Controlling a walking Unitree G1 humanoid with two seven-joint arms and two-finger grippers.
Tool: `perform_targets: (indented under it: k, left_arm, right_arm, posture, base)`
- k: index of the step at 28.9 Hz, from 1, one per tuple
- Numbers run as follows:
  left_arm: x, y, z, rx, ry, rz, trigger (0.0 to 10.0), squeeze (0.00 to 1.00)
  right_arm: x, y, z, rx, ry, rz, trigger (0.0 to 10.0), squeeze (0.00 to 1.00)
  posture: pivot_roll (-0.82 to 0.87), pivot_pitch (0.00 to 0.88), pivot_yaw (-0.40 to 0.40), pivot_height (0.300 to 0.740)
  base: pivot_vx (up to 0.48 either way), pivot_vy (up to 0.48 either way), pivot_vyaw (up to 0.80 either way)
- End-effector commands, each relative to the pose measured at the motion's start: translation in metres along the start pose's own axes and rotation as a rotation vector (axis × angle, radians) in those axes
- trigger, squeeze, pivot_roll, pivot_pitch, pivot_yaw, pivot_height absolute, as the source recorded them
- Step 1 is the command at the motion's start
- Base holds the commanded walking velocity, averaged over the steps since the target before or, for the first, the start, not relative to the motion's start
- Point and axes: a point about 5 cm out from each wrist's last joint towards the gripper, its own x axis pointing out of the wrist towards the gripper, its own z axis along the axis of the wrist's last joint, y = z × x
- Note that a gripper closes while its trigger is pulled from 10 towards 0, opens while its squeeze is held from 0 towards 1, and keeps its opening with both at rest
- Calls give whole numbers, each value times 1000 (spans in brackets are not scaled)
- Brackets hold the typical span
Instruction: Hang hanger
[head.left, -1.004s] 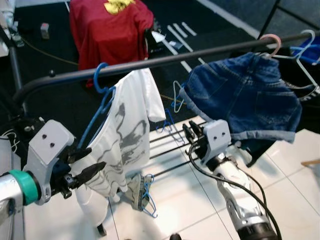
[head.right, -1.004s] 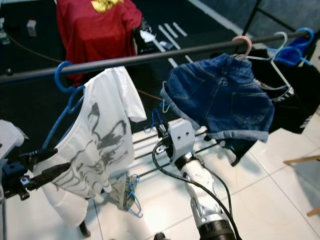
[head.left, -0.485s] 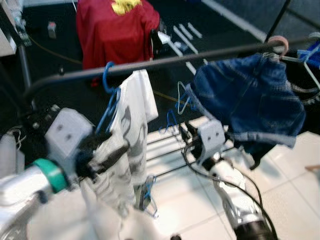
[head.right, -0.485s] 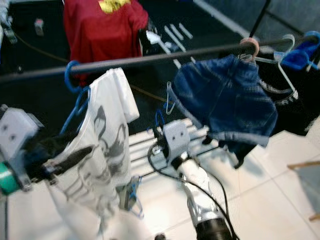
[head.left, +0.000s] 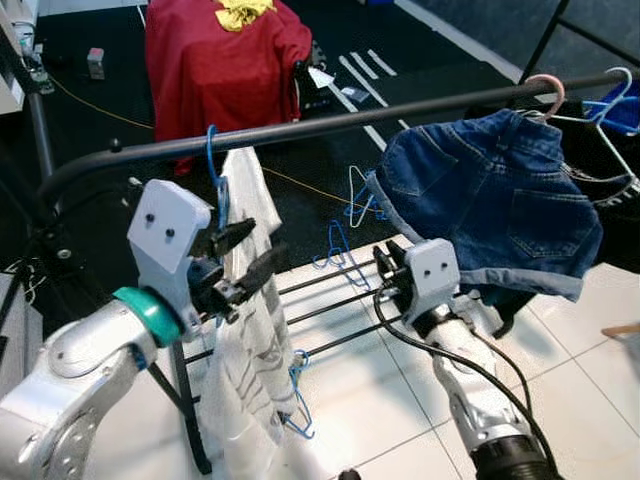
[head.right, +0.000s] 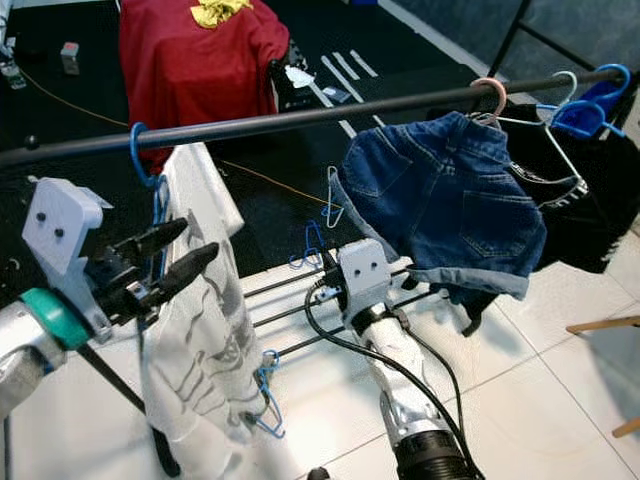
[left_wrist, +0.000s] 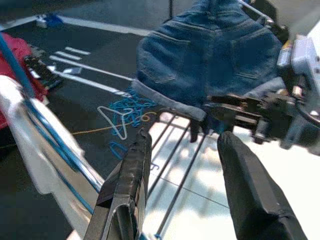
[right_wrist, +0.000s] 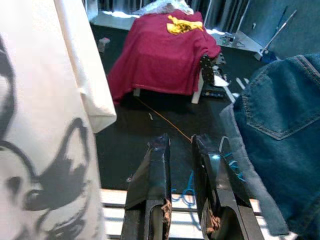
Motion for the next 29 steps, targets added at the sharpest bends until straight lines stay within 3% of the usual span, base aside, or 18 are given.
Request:
perform_targets:
  k: [1, 5, 6, 7, 9, 11, 12, 15, 16, 21, 22, 29]
  left_arm:
    - [2, -13, -9, -14, -4, -44, 10000, 0]
    - [4, -19, -13, -34, -11, -46, 10000, 0]
    - [3, -28, -15, -109, -23, -85, 10000, 0]
    - [3, -28, -15, -109, -23, -85, 10000, 0]
    - [-7, -28, -14, -216, -54, -129, 10000, 0]
    - [-7, -21, -16, -213, -49, -86, 10000, 0]
    - [-4, -12, -20, -178, -32, -10, 10000, 0]
    - [0, -7, -23, -149, -18, 42, 10000, 0]
    - [4, -3, -26, -92, -5, 103, 10000, 0]
    - [14, 3, -30, 9, -4, 195, 10000, 0]
    - [23, 6, -31, 59, -28, 267, 10000, 0]
    - [28, 9, -35, 73, -36, 334, 10000, 0]
  right_arm:
    - [-8, 15, -10, 23, 26, 23, 10000, 0]
    - [-10, 18, -13, 28, 35, 24, 10000, 0]
    - [-13, 16, -14, 25, 40, 5, 10000, 0]
    - [-13, 16, -14, 25, 40, 5, 10000, 0]
    - [-15, 2, -11, 4, 30, -35, 10000, 0]
    - [-14, -6, -6, -7, 11, -56, 10000, 0]
    - [-11, -12, 1, -16, -15, -71, 10000, 0]
    - [-10, -15, 5, -21, -32, -80, 10000, 0]
    - [-8, -18, 11, -18, -52, -90, 10000, 0]
    - [-4, -17, 21, 6, -92, -105, 10000, 0]
    - [1, -12, 31, 30, -128, -106, 10000, 0]
    - [4, -4, 36, 59, -148, -96, 10000, 0]
  posture:
    - [-18, 126, 23, 740]
    - [-21, 126, 23, 740]
    - [-30, 131, 20, 740]
    - [-30, 131, 20, 740]
    - [-29, 135, 15, 740]
    - [-29, 135, 10, 740]
    - [-31, 134, 10, 740]
    - [-31, 134, 10, 740]
    - [-36, 132, 12, 740]
    - [-39, 124, 18, 740]
    - [-41, 118, 26, 740]
    - [-37, 100, 47, 740]
  base:
    - [0, 0, 0]
    - [0, 0, 0]
    - [0, 0, 0]
    - [0, 0, 0]
    - [0, 0, 0]
    - [0, 0, 0]
    - [0, 0, 0]
    - [0, 0, 0]
    - [0, 0, 0]
    - [0, 0, 0]
    - [0, 0, 0]
    - [0, 0, 0]
